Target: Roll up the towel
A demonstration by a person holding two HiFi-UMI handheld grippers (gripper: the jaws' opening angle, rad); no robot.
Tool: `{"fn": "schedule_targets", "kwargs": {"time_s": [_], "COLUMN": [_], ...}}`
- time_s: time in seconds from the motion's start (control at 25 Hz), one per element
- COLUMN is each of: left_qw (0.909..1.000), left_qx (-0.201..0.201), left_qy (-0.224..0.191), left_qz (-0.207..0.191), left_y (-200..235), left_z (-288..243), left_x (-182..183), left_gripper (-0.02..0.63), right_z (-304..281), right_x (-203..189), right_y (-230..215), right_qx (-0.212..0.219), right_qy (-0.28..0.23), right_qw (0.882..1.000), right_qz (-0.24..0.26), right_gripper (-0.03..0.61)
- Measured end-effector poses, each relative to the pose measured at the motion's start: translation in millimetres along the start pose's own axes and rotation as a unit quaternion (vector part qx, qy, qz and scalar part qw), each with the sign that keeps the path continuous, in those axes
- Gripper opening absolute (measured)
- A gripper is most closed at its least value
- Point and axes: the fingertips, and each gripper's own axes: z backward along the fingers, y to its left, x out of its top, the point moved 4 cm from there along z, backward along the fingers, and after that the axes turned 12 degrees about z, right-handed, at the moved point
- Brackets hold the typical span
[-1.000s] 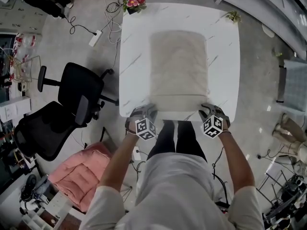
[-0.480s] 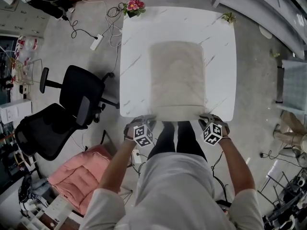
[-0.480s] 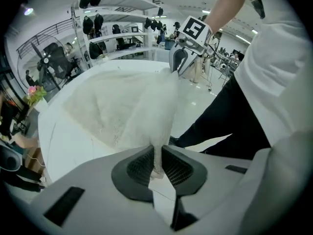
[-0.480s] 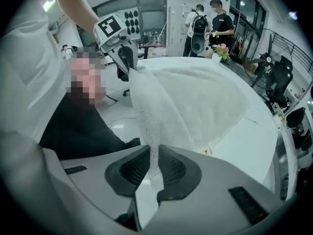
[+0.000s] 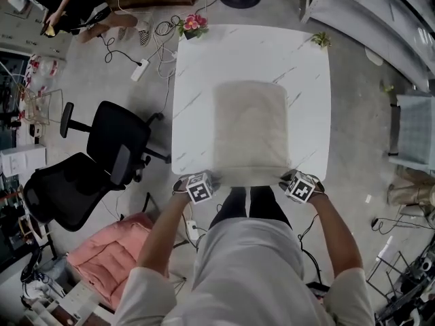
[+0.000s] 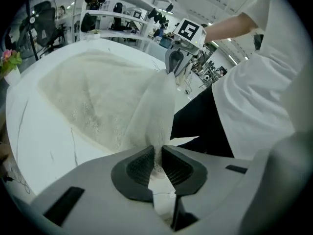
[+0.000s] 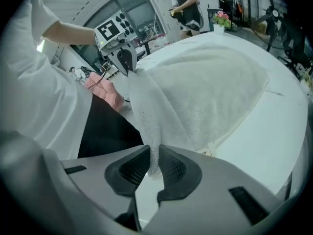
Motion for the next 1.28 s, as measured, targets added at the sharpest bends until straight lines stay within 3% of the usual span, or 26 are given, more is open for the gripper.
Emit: {"fn": "schedule_targets", "kwargs": {"time_s": [0.16, 0.32, 0.44, 0.52, 0.6, 0.72, 0.92, 1.16, 1.28], "left_qw": [0.9994, 0.9994, 0.9986, 0.9941, 0.9875, 0.9813, 0.9747, 0.9693, 0.9714], "left_qx": [-0.029, -0.014, 0.038, 0.103, 0.153, 0.182, 0.205, 0.201, 0.182], "left_qy": [0.008, 0.0, -0.003, -0.019, -0.03, -0.044, -0.069, -0.137, -0.152], "left_qz": [0.015, 0.032, 0.037, 0.027, 0.023, 0.042, 0.056, 0.04, 0.01], "left_y": [17.4, 40.2, 60.1, 76.7, 89.5, 100.6, 102.1, 72.2, 46.8], "left_z": [18.0, 26.2, 25.5, 27.0, 25.7, 19.7, 24.0, 58.6, 60.9], "left_x": [23.5, 39.0, 43.5, 50.3, 53.6, 51.3, 53.5, 54.1, 54.5], "left_gripper": [0.066, 0.067, 0.086, 0.11, 0.175, 0.222, 0.255, 0.27, 0.267], "right_z": [11.5, 19.6, 21.8, 24.1, 26.5, 24.5, 19.1, 58.1, 63.8], "right_x": [8.2, 15.2, 20.3, 22.4, 23.0, 19.6, 20.7, 39.7, 43.0], "right_y": [-31.5, -60.7, -76.2, -89.6, -102.8, -114.5, -115.0, -92.3, -72.2], "right_qx": [0.022, 0.005, -0.029, -0.08, -0.13, -0.173, -0.207, -0.248, -0.235], "right_qy": [-0.017, -0.03, -0.02, -0.013, -0.014, -0.013, -0.013, -0.093, -0.113], "right_qw": [0.999, 0.998, 0.998, 0.996, 0.991, 0.985, 0.978, 0.964, 0.965], "right_qz": [-0.031, -0.054, -0.042, -0.024, -0.015, -0.023, -0.021, -0.017, -0.007], "right_gripper": [0.066, 0.069, 0.078, 0.112, 0.148, 0.206, 0.218, 0.184, 0.183]}}
